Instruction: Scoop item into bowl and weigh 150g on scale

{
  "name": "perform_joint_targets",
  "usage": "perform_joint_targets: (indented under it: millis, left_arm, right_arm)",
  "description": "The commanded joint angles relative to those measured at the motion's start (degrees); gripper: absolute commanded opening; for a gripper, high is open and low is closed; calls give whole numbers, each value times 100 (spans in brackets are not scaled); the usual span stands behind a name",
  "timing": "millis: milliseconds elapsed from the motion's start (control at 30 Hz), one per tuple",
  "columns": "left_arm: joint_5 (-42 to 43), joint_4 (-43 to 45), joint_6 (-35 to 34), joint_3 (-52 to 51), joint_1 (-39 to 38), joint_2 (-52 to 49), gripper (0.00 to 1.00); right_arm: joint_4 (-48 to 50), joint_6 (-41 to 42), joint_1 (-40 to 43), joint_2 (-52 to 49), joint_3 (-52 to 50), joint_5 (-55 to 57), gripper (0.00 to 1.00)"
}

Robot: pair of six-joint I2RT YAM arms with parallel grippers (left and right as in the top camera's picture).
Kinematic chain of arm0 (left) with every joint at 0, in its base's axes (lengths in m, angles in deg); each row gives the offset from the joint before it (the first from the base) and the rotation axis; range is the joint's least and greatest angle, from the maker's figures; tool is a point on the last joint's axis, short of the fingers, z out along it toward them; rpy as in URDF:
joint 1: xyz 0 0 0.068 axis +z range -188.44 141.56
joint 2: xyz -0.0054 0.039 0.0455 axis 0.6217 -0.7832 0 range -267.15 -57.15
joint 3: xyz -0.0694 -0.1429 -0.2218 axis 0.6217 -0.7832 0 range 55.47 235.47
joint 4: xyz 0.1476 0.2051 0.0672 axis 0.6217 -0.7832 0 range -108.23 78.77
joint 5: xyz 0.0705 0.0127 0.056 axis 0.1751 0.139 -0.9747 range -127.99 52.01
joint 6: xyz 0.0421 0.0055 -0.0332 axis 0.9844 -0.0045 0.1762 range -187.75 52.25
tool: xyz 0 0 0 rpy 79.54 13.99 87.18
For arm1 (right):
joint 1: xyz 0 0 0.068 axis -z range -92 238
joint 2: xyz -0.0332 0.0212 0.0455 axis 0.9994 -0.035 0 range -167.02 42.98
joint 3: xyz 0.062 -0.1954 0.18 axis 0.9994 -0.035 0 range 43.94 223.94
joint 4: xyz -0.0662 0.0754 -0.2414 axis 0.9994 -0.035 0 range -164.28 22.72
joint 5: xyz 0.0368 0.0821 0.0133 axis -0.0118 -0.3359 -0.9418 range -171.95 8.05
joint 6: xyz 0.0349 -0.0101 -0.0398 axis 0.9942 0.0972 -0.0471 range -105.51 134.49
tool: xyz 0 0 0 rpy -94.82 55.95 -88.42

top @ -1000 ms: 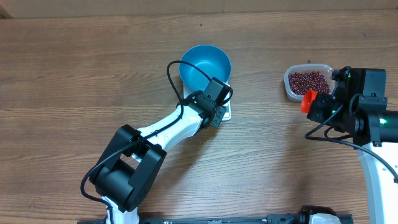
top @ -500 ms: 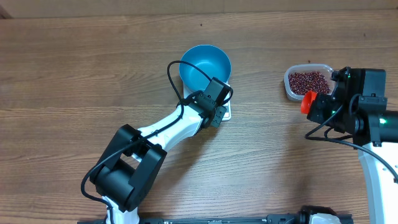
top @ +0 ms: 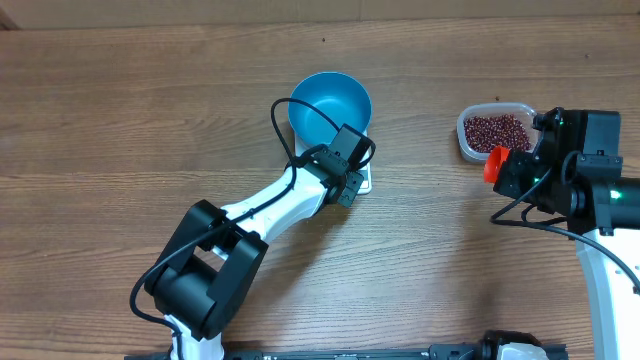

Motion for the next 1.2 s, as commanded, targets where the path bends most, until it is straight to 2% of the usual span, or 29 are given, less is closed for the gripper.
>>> perform_joint_targets:
  millis: [0, 300, 533, 900, 1167]
  left_arm:
    - [76, -240, 107, 348, 4, -225, 4]
    - [83, -1515, 109, 1759, 0, -120, 4]
    - [140, -1742, 175, 1740, 0, -120, 4]
    - [129, -802, 168, 640, 4, -122, 4]
    - [63, -223, 168, 315, 15, -125, 4]
  right_arm:
    - [11, -24, 44, 7, 133, -28, 4]
    - [17, -24, 44, 7, 133, -26, 4]
    - [37, -26, 44, 7, 133, -26, 4]
    - [72, -26, 44, 7, 133, -28, 4]
    - [61, -26, 44, 7, 133, -28, 4]
